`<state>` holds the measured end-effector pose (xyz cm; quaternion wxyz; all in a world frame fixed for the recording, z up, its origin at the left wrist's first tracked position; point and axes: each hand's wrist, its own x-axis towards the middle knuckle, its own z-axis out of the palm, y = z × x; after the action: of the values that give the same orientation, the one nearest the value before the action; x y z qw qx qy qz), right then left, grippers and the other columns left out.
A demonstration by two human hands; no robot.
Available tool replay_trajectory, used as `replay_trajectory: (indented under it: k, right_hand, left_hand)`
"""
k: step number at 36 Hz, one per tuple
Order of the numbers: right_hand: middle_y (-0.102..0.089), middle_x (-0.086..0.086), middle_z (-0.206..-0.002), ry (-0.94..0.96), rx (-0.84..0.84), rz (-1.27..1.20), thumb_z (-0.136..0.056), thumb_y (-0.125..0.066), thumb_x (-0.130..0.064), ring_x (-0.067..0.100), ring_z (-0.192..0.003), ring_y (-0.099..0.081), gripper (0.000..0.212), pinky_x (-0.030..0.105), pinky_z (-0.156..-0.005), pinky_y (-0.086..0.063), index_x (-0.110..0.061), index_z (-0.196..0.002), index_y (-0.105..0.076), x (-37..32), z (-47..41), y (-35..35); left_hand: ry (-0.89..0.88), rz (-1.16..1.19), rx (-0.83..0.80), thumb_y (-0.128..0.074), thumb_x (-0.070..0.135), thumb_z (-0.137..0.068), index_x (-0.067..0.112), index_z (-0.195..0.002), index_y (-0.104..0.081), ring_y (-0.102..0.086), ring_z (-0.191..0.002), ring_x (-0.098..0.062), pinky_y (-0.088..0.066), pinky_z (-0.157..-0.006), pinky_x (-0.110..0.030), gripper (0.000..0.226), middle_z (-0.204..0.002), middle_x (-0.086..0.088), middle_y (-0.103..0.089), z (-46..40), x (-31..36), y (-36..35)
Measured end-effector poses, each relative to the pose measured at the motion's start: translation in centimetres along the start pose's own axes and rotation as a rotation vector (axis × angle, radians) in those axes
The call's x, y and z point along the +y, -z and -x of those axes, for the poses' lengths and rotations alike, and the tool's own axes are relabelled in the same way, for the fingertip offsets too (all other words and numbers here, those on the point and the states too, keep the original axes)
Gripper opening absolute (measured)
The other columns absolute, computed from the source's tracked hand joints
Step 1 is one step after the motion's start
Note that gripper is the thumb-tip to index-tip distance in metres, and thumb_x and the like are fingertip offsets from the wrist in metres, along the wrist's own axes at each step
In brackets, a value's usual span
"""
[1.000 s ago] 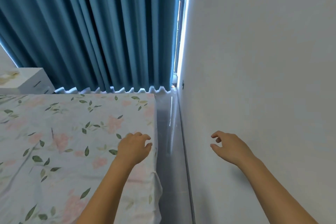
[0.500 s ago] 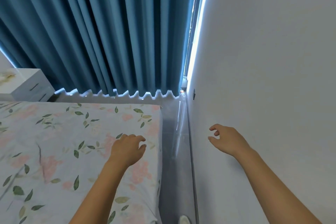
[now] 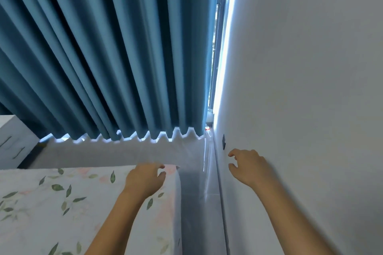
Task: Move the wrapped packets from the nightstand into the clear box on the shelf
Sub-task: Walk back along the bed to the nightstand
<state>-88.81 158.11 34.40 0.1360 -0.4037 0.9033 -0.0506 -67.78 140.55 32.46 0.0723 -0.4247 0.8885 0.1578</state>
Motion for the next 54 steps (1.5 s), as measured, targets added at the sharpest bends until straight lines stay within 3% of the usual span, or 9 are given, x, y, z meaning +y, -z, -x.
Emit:
replay_trajectory:
  k: [8,13,18,26,35,41,46,50,54]
  right_hand:
    - [-0.06,-0.003,-0.127,0.018,-0.041,-0.013,-0.094,-0.044,-0.034,0.021,-0.119,-0.05,0.039,0.032,-0.093,-0.044,-0.031,-0.133,-0.047,-0.7,-8.8,1.6]
    - [-0.061,-0.004,-0.125,0.013,-0.025,-0.029,-0.094,-0.044,-0.035,0.02,-0.117,-0.051,0.038,0.03,-0.091,-0.044,-0.032,-0.132,-0.047,-0.4,-14.9,2.9]
    - [-0.063,-0.006,-0.119,-0.003,0.01,-0.055,-0.094,-0.045,-0.033,0.019,-0.117,-0.049,0.037,0.032,-0.091,-0.046,-0.031,-0.131,-0.049,0.4,-22.1,4.2]
    - [-0.059,-0.006,-0.128,0.067,-0.022,-0.023,-0.094,-0.047,-0.035,0.019,-0.121,-0.047,0.037,0.032,-0.097,-0.044,-0.031,-0.131,-0.05,-2.1,-40.1,6.8]
    - [-0.062,-0.005,-0.122,0.247,-0.094,0.021,-0.093,-0.046,-0.031,0.021,-0.123,-0.045,0.039,0.032,-0.099,-0.037,-0.029,-0.132,-0.049,-10.9,-57.6,10.4]
    - [-0.064,-0.004,-0.117,0.389,-0.133,0.073,-0.093,-0.047,-0.032,0.022,-0.122,-0.044,0.04,0.032,-0.098,-0.036,-0.031,-0.133,-0.049,-18.1,-65.0,11.1]
    - [-0.061,-0.004,-0.124,0.549,-0.188,0.115,-0.092,-0.047,-0.031,0.021,-0.124,-0.044,0.041,0.033,-0.101,-0.037,-0.03,-0.133,-0.048,-25.5,-70.3,10.6]
    - [-0.061,-0.006,-0.124,0.693,-0.217,0.147,-0.092,-0.046,-0.031,0.02,-0.123,-0.044,0.039,0.032,-0.099,-0.037,-0.031,-0.131,-0.048,-31.9,-74.4,9.5]
    - [-0.059,-0.007,-0.125,0.859,-0.197,0.224,-0.093,-0.044,-0.031,0.021,-0.121,-0.044,0.037,0.031,-0.097,-0.04,-0.03,-0.129,-0.049,-38.8,-78.0,7.8]
  left_hand:
    - [-0.056,0.013,-0.011,-0.043,0.022,-0.095,0.031,-0.13,-0.055,-0.055,-0.116,-0.017,-0.046,-0.094,-0.029,0.038,-0.13,0.004,-0.06,-10.3,1.0,1.5]
    - [-0.079,0.012,-0.003,-0.043,0.024,-0.094,0.032,-0.13,-0.055,-0.053,-0.119,-0.018,-0.046,-0.095,-0.033,0.039,-0.131,0.005,-0.058,-17.0,2.0,3.1]
    - [-0.106,-0.03,0.044,-0.041,0.03,-0.095,0.028,-0.119,-0.064,-0.059,-0.109,-0.02,-0.044,-0.094,-0.033,0.033,-0.122,0.004,-0.061,-25.2,3.0,5.0]
    - [-0.024,0.023,0.062,-0.038,0.038,-0.096,0.032,-0.117,-0.062,-0.052,-0.111,-0.018,-0.046,-0.088,-0.031,0.032,-0.116,0.006,-0.062,-41.5,2.3,7.8]
    - [0.184,0.056,0.092,-0.038,0.035,-0.097,0.035,-0.113,-0.063,-0.051,-0.111,-0.017,-0.042,-0.084,-0.029,0.03,-0.114,0.007,-0.062,-53.1,-3.7,13.8]
    - [0.348,0.099,0.148,-0.04,0.035,-0.095,0.036,-0.109,-0.065,-0.055,-0.108,-0.016,-0.044,-0.082,-0.028,0.029,-0.112,0.009,-0.063,-56.3,-9.7,16.7]
    - [0.494,0.159,0.136,-0.039,0.036,-0.095,0.033,-0.102,-0.067,-0.056,-0.105,-0.017,-0.043,-0.082,-0.028,0.029,-0.108,0.007,-0.065,-58.0,-15.9,17.2]
    - [0.611,0.144,0.081,-0.036,0.041,-0.096,0.032,-0.115,-0.063,-0.055,-0.114,-0.019,-0.045,-0.092,-0.029,0.034,-0.119,0.006,-0.063,-59.5,-20.6,17.2]
    - [0.716,0.155,0.114,-0.034,0.045,-0.098,0.035,-0.122,-0.058,-0.052,-0.119,-0.017,-0.043,-0.092,-0.029,0.036,-0.123,0.005,-0.059,-60.9,-24.8,18.4]
